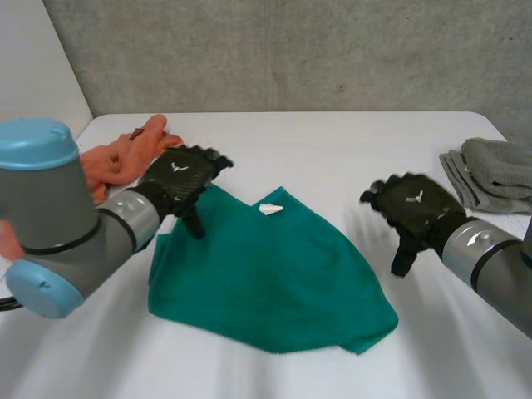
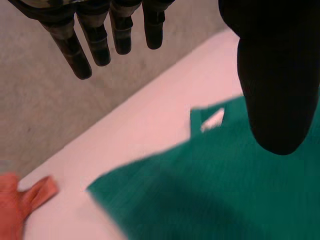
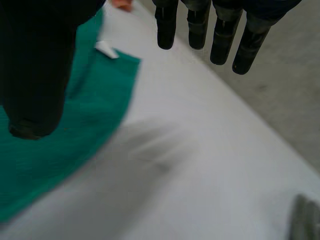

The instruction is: Fold the laundry.

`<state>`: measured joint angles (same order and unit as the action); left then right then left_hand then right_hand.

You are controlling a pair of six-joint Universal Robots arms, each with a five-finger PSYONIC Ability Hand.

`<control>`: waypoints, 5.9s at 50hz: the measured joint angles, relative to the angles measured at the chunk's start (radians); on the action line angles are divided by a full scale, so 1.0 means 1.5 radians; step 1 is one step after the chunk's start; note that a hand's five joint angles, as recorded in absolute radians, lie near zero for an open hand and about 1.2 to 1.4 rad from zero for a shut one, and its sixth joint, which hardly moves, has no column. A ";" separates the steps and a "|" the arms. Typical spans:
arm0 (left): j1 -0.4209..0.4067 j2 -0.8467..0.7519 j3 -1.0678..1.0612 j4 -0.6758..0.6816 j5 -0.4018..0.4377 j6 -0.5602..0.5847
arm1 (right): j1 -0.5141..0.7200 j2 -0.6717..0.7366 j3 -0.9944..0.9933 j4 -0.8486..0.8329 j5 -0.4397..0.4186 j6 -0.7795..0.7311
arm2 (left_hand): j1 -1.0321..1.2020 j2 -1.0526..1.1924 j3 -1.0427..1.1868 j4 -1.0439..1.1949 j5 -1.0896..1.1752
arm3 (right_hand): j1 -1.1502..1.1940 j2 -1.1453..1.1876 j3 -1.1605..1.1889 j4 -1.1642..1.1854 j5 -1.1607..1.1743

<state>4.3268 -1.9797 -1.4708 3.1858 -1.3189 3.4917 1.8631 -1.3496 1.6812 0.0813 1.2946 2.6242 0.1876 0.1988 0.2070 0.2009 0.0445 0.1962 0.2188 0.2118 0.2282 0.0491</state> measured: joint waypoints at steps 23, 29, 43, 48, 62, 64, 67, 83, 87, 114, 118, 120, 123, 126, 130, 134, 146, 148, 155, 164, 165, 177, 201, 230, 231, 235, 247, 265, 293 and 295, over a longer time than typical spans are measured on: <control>0.067 -0.067 -0.045 -0.030 0.037 0.229 | 0.100 0.054 0.108 -0.126 -0.003 0.030 | 0.055 0.046 0.039 0.046 0.035 | 0.003 0.007 0.009 0.003 0.009; 0.067 -0.033 -0.073 -0.027 0.038 0.216 | 0.112 0.106 0.097 -0.150 0.018 0.026 | 0.061 0.055 0.047 0.054 0.043 | 0.277 0.304 0.308 0.294 0.283; 0.066 0.071 -0.113 -0.018 0.039 0.123 | 0.103 0.081 0.012 -0.234 0.078 -0.013 | 0.069 0.061 0.055 0.062 0.050 | 0.502 0.632 0.648 0.638 0.615; 0.068 0.101 -0.126 -0.018 0.039 0.117 | 0.107 0.072 -0.063 -0.236 0.080 -0.070 | 0.069 0.061 0.055 0.062 0.050 | 0.502 0.632 0.648 0.638 0.615; 0.120 0.178 -0.132 -0.003 0.036 0.059 | 0.243 0.079 -0.226 -0.211 0.015 -0.085 | 0.068 0.061 0.054 0.061 0.049 | 0.502 0.632 0.648 0.639 0.617; 0.134 0.189 -0.131 0.000 0.036 0.039 | 0.268 0.086 -0.223 -0.195 -0.007 -0.077 | 0.067 0.060 0.054 0.060 0.047 | 0.502 0.632 0.648 0.639 0.621; 0.161 0.204 -0.130 0.006 0.036 0.002 | 0.313 0.114 -0.198 -0.144 -0.050 -0.066 | 0.066 0.060 0.053 0.060 0.047 | 0.502 0.632 0.648 0.639 0.622; 0.148 0.173 -0.121 0.035 0.049 -0.022 | 0.324 0.087 -0.097 -0.053 -0.072 -0.007 | 0.029 0.018 0.019 0.017 0.004 | -0.001 -0.002 0.000 0.000 0.003; 0.110 0.139 -0.110 0.064 0.065 -0.016 | 0.262 0.021 -0.085 -0.064 -0.068 0.060 | 0.029 0.018 0.019 0.017 0.004 | -0.001 -0.002 0.000 0.000 0.003; 0.044 -0.137 0.079 0.070 0.174 0.231 | 0.140 0.236 -0.360 0.000 -0.015 -0.095 | 0.029 0.018 0.019 0.017 0.004 | 0.014 0.028 0.032 0.019 0.030; 0.049 -0.139 0.074 0.060 0.172 0.235 | 0.158 0.295 -0.411 -0.001 -0.005 -0.119 | 0.029 0.018 0.019 0.017 0.004 | 0.065 0.078 0.089 0.079 0.077; 0.054 -0.139 0.066 0.054 0.172 0.235 | 0.166 0.325 -0.438 -0.001 0.000 -0.124 | 0.029 0.018 0.019 0.017 0.004 | 0.110 0.127 0.142 0.129 0.123; 0.062 -0.137 0.056 0.048 0.172 0.233 | 0.172 0.352 -0.463 -0.001 0.004 -0.125 | 0.029 0.018 0.019 0.017 0.004 | 0.133 0.155 0.164 0.153 0.146; 0.071 -0.134 0.047 0.045 0.174 0.231 | 0.178 0.382 -0.492 0.001 0.013 -0.123 | 0.029 0.018 0.019 0.017 0.004 | 0.371 0.446 0.447 0.425 0.414; 0.080 -0.131 0.042 0.045 0.177 0.229 | 0.181 0.392 -0.510 0.004 0.022 -0.120 | 0.029 0.018 0.019 0.017 0.004 | 0.524 0.632 0.635 0.626 0.615; 0.085 -0.130 0.044 0.048 0.192 0.229 | 0.178 0.359 -0.509 0.006 0.026 -0.118 | 0.029 0.018 0.019 0.016 0.002 | 0.525 0.636 0.648 0.639 0.624; 0.088 -0.151 0.064 0.053 0.284 0.239 | 0.150 0.164 -0.379 0.015 0.021 -0.127 | 0.019 0.012 0.011 0.013 0.001 | 0.525 0.636 0.648 0.639 0.624; 0.088 -0.158 0.067 0.053 0.301 0.244 | 0.128 0.130 -0.329 0.026 0.018 -0.141 | 0.019 0.012 0.011 0.013 0.002 | 0.525 0.636 0.648 0.639 0.624; 0.081 -0.178 0.076 0.058 0.317 0.280 | 0.079 0.061 -0.204 0.045 0.010 -0.197 | 0.019 0.012 0.011 0.013 0.002 | 0.525 0.636 0.648 0.641 0.624; 0.065 -0.211 0.102 0.064 0.316 0.340 | 0.054 0.021 -0.129 0.043 -0.005 -0.219 | 0.021 0.013 0.012 0.014 0.004 | 0.525 0.636 0.648 0.641 0.624; 0.057 -0.219 0.111 0.064 0.315 0.349 | 0.052 0.020 -0.123 0.041 -0.009 -0.219 | 0.023 0.015 0.013 0.015 0.005 | 0.525 0.636 0.648 0.641 0.624; 0.025 -0.255 0.147 0.064 0.315 0.354 | 0.047 0.020 -0.079 0.013 -0.026 -0.213 | 0.253 0.228 0.222 0.228 0.215 | 0.525 0.636 0.648 0.641 0.624; 0.064 -0.048 0.079 0.072 0.218 0.239 | 0.001 0.022 -0.188 0.042 0.024 -0.172 | 0.442 0.474 0.469 0.474 0.455 | 0.525 0.636 0.648 0.641 0.625; 0.012 -0.248 0.150 0.039 0.365 0.235 | 0.002 0.049 -0.113 0.043 0.017 -0.172 | 0.197 0.185 0.179 0.185 0.174 | 0.525 0.636 0.648 0.641 0.625; 0.010 -0.251 0.153 0.039 0.365 0.236 | 0.002 0.049 -0.112 0.042 0.017 -0.172 | 0.209 0.198 0.191 0.197 0.185 | 0.525 0.636 0.648 0.641 0.625; 0.004 -0.261 0.159 0.039 0.364 0.237 | 0.002 0.049 -0.104 0.036 0.017 -0.172 | 0.227 0.218 0.213 0.219 0.206 | 0.525 0.636 0.648 0.641 0.625; -0.010 -0.283 0.179 0.044 0.330 0.239 | 0.001 0.049 -0.082 0.016 0.015 -0.173 | 0.647 0.631 0.623 0.632 0.610 | 0.525 0.636 0.648 0.641 0.625; -0.017 -0.242 0.167 0.078 0.260 0.240 | 0.002 0.049 -0.078 0.014 0.015 -0.172 | 0.120 0.118 0.120 0.116 0.104 | 0.525 0.636 0.648 0.641 0.625; -0.024 -0.302 0.198 0.080 0.279 0.251 | 0.001 0.053 -0.056 -0.009 0.014 -0.173 | 0.398 0.383 0.377 0.378 0.359 | 0.525 0.636 0.648 0.641 0.625; -0.025 -0.303 0.200 0.080 0.279 0.251 | 0.001 0.054 -0.054 -0.012 0.014 -0.174 | 0.439 0.431 0.423 0.429 0.408 | 0.525 0.636 0.648 0.641 0.625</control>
<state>4.2899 -2.4346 -1.1712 3.3064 -0.9002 3.8686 1.8651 -1.2688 1.6009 0.0637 1.3161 2.3634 0.8459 0.8447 0.8412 0.8447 0.6572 0.9834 1.1725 1.1838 1.1899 0.9862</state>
